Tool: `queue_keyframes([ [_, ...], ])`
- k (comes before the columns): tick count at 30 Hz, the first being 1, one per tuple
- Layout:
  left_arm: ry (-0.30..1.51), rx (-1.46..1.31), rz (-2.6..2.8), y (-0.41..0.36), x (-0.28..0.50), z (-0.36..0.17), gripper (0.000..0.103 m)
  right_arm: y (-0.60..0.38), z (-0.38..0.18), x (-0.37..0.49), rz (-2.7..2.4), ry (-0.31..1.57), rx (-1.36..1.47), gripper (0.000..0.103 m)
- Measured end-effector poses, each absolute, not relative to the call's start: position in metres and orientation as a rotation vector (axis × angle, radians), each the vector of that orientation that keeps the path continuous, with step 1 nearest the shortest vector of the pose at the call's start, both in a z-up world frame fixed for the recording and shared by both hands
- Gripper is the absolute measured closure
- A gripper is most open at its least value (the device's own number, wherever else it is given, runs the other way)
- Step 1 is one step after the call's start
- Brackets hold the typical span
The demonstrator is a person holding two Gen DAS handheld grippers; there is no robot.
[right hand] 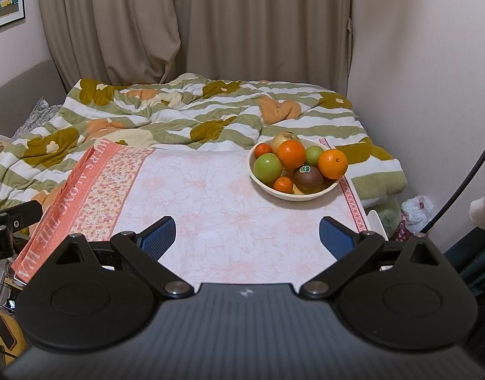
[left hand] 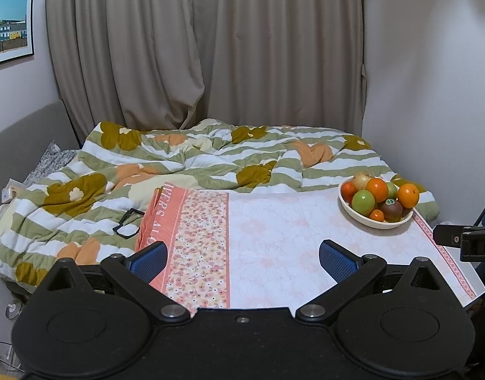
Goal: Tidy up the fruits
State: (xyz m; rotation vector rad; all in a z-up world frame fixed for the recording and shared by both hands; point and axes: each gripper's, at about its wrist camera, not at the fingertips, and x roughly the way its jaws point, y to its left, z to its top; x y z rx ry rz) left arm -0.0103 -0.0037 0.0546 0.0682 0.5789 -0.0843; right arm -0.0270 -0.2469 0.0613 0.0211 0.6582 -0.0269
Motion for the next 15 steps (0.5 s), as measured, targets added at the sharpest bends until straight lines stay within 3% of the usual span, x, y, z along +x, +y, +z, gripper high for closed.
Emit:
queue_keyframes([
  [15, 0.572, 0.054, -0.079, 0.0018, -0.0072, 0.0533, 0.000, -0.2473, 0.0619, -0.0255, -0.028, 0.662, 0.024, 0.000],
])
